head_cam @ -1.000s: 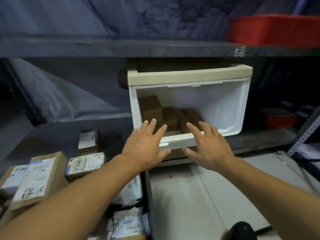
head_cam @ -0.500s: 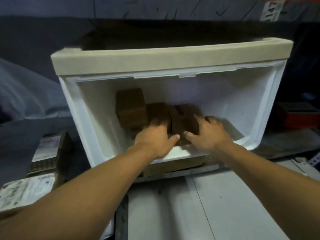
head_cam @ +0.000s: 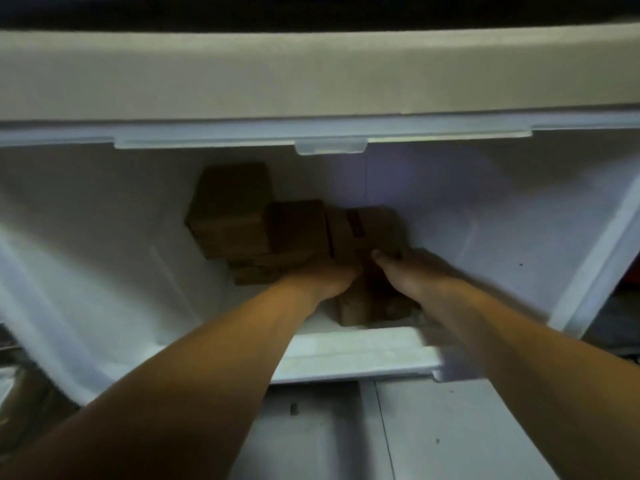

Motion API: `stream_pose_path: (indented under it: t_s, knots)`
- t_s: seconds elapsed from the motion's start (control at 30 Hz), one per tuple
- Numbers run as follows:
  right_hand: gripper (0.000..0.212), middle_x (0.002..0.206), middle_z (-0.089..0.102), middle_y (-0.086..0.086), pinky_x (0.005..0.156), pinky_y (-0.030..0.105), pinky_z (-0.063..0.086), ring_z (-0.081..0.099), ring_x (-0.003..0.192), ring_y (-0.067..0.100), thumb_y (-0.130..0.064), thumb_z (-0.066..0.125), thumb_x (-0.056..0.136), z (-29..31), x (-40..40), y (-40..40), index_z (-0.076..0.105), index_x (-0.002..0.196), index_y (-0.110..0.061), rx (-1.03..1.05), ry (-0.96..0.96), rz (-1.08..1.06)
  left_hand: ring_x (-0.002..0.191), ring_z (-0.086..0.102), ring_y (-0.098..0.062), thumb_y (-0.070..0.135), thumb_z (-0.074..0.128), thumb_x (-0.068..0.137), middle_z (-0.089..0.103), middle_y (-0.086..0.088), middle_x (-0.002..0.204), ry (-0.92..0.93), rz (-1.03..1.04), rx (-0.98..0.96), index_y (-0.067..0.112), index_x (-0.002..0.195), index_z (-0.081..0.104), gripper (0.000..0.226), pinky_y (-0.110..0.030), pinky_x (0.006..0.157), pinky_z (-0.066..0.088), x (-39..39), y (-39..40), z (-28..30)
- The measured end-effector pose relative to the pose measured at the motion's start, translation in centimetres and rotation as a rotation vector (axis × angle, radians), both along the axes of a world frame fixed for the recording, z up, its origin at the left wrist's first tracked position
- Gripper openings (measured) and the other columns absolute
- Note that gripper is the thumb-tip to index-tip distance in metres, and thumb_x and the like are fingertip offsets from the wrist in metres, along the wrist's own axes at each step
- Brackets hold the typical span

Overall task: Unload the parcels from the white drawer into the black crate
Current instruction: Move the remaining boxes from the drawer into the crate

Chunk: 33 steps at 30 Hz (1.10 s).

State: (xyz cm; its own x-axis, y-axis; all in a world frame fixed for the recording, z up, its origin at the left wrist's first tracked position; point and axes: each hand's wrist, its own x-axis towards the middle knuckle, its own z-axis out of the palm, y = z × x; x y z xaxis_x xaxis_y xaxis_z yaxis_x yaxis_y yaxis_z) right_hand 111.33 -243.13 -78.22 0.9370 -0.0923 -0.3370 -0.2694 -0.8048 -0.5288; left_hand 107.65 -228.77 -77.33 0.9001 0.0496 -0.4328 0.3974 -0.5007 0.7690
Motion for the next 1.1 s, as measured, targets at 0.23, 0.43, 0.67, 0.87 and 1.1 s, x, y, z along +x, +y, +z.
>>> stream_pose_path:
  t_s: [0.23,0.43,0.67,0.87,1.1]
  knots:
    - [0.043,0.109,0.072,0.011,0.095,0.045,0.058,0.070,0.098,0.030,-0.050,0.070,0.086,-0.3,-1.0,-0.1,0.069,0.112,-0.017,0.485,0.145,-0.246,0.059,0.056,-0.014,0.022,0.056,0.103,0.064,-0.006,0.078,0.083,0.134,-0.212,0.019,0.084,0.061,0.020,-0.014,0.031,0.037,-0.4,-1.7,-0.5]
    - [0.012,0.107,0.070,0.012,0.100,0.048,0.054,0.067,0.105,0.032,-0.027,0.059,0.100,2.6,-3.2,-0.7,0.066,0.102,-0.017,0.626,0.022,-0.252,0.056,0.054,-0.015,0.021,0.057,0.104,0.058,-0.005,0.074,0.041,0.256,-0.397,0.011,0.105,0.064,0.012,-0.015,0.030,0.038,-2.9,-2.2,1.9]
    - [0.037,0.118,0.067,0.018,0.082,0.044,0.054,0.064,0.106,0.038,-0.025,0.062,0.089,7.6,-8.6,0.2,0.062,0.123,-0.012,0.715,-0.080,-0.313,0.101,0.064,-0.027,0.040,0.072,0.090,0.066,-0.004,0.118,-0.042,0.340,-0.603,0.031,0.137,0.049,0.053,-0.052,0.091,0.050,-7.2,-1.1,6.2]
    - [0.038,0.118,0.067,0.008,0.095,0.052,0.054,0.064,0.108,0.029,-0.021,0.061,0.090,10.8,-16.2,1.4,0.056,0.128,-0.023,0.786,-0.167,-0.324,0.110,0.065,-0.033,0.033,0.076,0.087,0.066,-0.008,0.123,-0.153,0.305,-0.667,0.037,0.139,0.047,0.060,-0.064,0.098,0.050,-13.2,1.3,8.6]
    - [0.028,0.105,0.070,0.003,0.086,0.044,0.055,0.066,0.104,0.025,-0.027,0.064,0.095,13.6,-25.6,3.1,0.063,0.122,-0.020,0.848,-0.127,-0.289,0.101,0.070,-0.027,0.027,0.072,0.090,0.075,-0.006,0.105,-0.185,0.270,-0.721,0.032,0.107,0.062,0.020,-0.053,0.088,0.056,-21.2,5.6,10.8]
